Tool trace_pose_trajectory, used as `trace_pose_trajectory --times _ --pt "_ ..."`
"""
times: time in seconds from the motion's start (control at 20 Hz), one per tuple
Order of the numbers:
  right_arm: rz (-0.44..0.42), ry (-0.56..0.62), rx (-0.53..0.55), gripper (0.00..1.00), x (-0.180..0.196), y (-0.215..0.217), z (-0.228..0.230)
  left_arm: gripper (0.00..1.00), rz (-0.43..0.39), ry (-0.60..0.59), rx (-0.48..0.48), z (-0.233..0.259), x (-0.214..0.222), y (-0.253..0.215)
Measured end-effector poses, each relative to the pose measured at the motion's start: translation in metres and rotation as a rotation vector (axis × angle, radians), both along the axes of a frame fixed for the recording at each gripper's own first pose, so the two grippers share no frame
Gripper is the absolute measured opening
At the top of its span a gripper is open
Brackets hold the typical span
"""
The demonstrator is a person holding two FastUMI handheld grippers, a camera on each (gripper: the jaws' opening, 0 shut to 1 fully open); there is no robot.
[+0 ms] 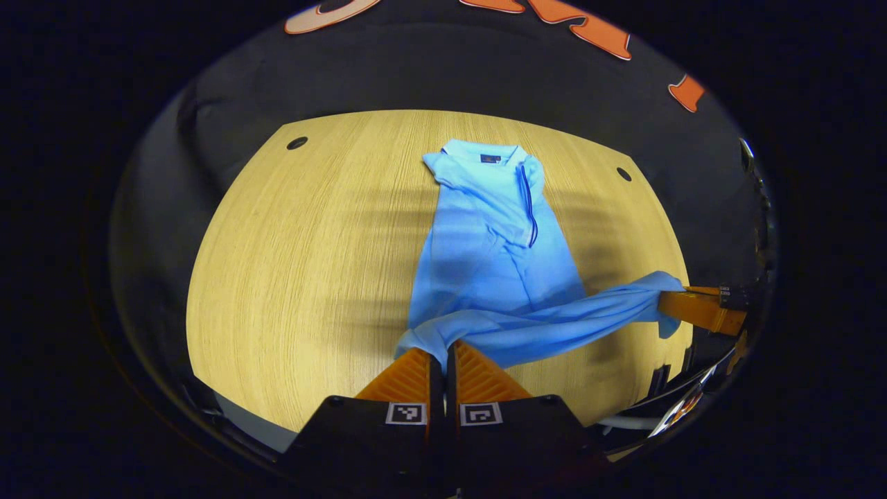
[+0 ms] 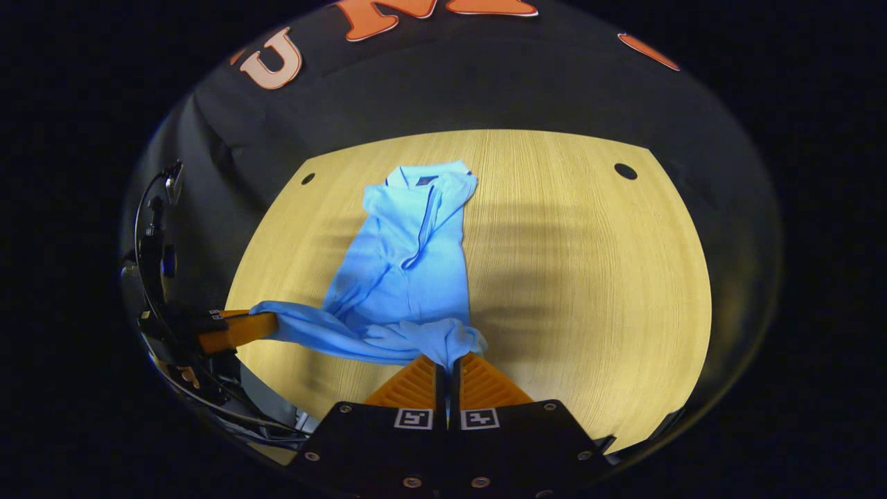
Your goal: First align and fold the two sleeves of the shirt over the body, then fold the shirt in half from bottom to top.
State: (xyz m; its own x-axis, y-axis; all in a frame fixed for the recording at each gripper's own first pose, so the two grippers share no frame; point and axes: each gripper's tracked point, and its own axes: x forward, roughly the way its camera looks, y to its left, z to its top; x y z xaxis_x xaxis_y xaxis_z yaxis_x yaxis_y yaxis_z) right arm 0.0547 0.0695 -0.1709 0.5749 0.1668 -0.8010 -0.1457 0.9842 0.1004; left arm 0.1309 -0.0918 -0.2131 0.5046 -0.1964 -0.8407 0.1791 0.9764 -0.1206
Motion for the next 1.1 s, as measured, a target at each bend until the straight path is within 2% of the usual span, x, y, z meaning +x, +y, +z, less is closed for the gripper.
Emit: trace_pose_trajectory --times 0.35,0.75,1.1 --pt "-0.023 -0.049 0.008 0.00 0.060 -0.005 0.026 0.04 -0.006 -0.040 -0.022 0.024 0.065 -0.011" --pt "-0.083 -0.096 0.015 0.00 0.145 -0.007 0.038 0.04 -0.037 -0.098 -0.024 0.035 0.161 -0.022" --pt "-0.130 -0.087 0.025 0.00 0.219 -0.003 -0.003 0.04 -0.050 -0.174 0.046 0.019 0.247 -0.021"
